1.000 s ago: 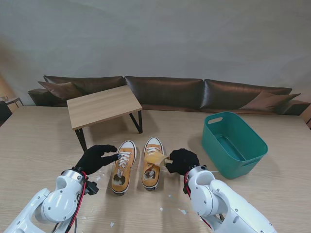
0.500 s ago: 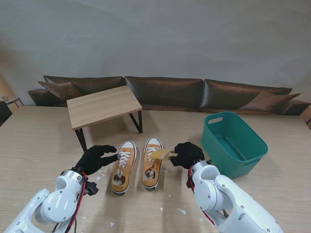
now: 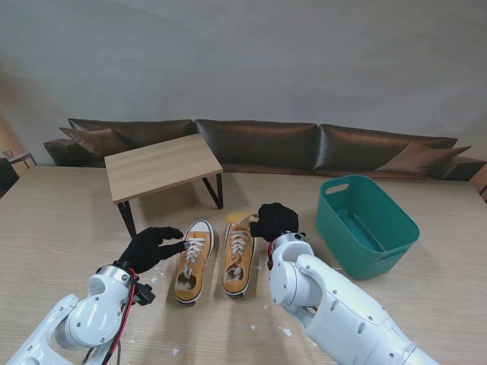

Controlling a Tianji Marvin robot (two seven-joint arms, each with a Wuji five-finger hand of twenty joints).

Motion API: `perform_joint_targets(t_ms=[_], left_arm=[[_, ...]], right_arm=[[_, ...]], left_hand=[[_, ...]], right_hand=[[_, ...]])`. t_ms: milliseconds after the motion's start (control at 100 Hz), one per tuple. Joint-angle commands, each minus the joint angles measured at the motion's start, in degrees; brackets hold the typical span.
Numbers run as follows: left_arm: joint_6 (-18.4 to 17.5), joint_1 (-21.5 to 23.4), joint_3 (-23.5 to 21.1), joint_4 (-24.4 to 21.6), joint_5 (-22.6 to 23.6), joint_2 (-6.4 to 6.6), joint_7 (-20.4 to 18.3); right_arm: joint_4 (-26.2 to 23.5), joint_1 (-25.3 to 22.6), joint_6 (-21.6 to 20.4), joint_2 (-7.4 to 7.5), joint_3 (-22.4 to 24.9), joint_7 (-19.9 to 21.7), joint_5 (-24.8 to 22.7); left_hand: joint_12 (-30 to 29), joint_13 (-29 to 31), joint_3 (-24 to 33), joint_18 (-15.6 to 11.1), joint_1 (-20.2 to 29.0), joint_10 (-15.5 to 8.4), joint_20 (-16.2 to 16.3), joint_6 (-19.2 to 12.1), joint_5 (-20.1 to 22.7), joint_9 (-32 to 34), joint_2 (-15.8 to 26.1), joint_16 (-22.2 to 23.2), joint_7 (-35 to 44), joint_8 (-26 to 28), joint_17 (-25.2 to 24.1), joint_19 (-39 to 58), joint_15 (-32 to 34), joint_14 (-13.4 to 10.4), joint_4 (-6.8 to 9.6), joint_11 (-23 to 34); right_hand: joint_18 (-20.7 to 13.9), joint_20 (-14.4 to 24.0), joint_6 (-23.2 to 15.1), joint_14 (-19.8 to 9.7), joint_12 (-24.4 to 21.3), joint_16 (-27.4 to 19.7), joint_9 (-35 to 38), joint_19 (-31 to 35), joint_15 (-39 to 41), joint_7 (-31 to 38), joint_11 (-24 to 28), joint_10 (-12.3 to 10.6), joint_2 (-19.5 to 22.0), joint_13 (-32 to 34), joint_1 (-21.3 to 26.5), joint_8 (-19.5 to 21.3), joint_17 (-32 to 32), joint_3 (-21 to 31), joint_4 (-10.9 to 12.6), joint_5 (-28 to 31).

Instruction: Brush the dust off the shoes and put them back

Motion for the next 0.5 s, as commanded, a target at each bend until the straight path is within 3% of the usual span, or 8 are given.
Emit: perform_joint_targets(t_ms=[0,190,490], left_arm=[[0.38,-0.24,0.12,0.16,-0.39,-0.19,-1.31],[0.67,-0.39,0.24,0.28,-0.47,-0.2,-1.37],[0.13,-0.33,0.09,0.44,-0.48,-0.15,-1.53]], right_arm=[[1.24,0.39,0.31,-1.21,-0.66,1.01,0.12],[3.47,0.88,0.44,-1.18,-1.57,2.7,1.71],[-1.06,-4.11,-3.75,2.66,3.09,8.21,-1.07]], left_hand=[[-0.44,-2.29,-1.51,-0.29,1.08,0.21,0.73,-0.05,-0.42,-1.47,2.76,0.29,-0.51,-0.06,-0.77,-1.85,-0.86,0.12,2.32,-0.34],[-0.44,-2.38,-1.58,-0.29,1.13,0.32,0.75,-0.09,-0.41,-1.53,2.77,0.28,-0.51,-0.07,-0.85,-1.86,-0.91,0.11,2.32,-0.35],[-0.45,-2.38,-1.72,-0.21,1.13,0.29,0.77,0.06,-0.35,-1.58,2.9,0.28,-0.49,-0.06,-0.92,-1.89,-0.93,0.14,2.34,-0.37]], right_hand=[[1.45,0.39,7.31,-8.36,0.8,-0.02,4.57,0.88,1.25,3.54,-1.34,2.46,1.6,-1.24,3.02,1.15,29.25,5.11,1.3,5.69],[1.5,0.37,7.24,-8.26,0.82,-0.05,4.55,0.77,1.15,3.56,-1.36,2.47,1.41,-1.25,3.13,1.13,29.25,5.18,1.23,5.63],[1.53,0.39,7.29,-8.2,0.85,-0.14,4.51,0.73,1.06,3.49,-1.41,2.57,1.5,-1.23,3.23,0.96,29.25,5.03,1.22,5.65]])
